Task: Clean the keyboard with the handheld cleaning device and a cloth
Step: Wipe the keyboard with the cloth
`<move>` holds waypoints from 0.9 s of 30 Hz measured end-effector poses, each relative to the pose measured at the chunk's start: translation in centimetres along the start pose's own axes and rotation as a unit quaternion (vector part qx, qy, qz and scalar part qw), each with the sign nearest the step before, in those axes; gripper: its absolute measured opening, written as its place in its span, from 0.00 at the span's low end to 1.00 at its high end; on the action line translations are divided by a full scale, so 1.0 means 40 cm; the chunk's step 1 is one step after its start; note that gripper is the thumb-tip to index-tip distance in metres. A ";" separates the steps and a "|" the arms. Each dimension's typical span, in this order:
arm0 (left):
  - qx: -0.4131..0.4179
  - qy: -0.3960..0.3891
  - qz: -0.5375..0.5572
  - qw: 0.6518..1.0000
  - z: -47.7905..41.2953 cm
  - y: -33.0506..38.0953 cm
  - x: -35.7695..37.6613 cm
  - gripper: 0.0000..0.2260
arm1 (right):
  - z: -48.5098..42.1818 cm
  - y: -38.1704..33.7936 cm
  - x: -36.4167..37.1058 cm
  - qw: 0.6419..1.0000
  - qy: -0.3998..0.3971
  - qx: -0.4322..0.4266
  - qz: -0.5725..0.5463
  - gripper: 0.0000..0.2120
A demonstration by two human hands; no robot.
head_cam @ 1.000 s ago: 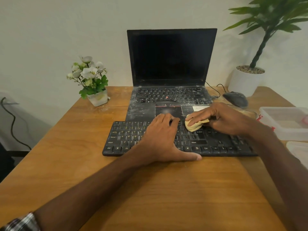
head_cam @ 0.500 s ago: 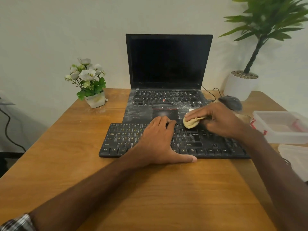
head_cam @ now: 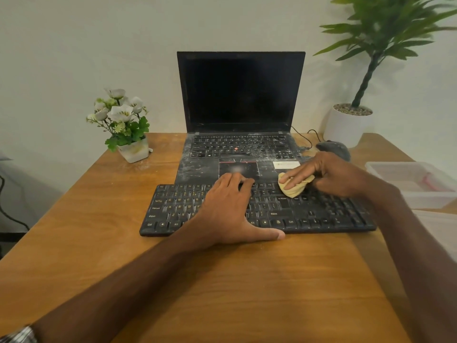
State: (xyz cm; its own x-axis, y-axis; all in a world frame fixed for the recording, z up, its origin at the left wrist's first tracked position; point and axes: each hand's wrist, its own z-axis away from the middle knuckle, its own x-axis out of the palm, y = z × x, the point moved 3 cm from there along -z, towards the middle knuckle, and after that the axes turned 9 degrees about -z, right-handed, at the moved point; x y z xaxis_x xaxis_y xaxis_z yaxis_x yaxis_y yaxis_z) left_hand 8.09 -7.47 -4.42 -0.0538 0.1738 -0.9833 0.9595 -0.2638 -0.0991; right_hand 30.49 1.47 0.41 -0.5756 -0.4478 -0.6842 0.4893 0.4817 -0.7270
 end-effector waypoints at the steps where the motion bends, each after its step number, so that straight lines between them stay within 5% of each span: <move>1: 0.000 -0.001 -0.001 1.000 0.000 0.000 0.000 0.60 | 0.002 0.006 -0.005 1.000 0.002 0.003 -0.002 0.31; 12: 0.004 0.009 -0.001 1.000 0.004 -0.002 0.003 0.59 | 0.031 0.036 -0.061 0.997 0.013 0.080 0.020 0.28; 19: 0.008 0.019 -0.003 1.000 0.002 -0.003 0.004 0.59 | 0.030 0.027 -0.068 0.995 0.092 0.025 0.038 0.21; 27: 0.007 0.021 0.003 1.000 0.003 -0.002 -0.001 0.58 | 0.033 0.037 -0.055 0.997 0.017 0.078 -0.005 0.27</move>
State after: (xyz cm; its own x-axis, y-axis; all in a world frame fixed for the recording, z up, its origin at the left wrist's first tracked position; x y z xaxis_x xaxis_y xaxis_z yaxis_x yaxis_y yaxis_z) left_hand 7.98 -7.59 -4.40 -0.0366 0.2121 -0.9766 0.9559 -0.2775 -0.0961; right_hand 33.32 2.17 0.77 -0.6016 -0.4241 -0.6769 0.5777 0.3541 -0.7354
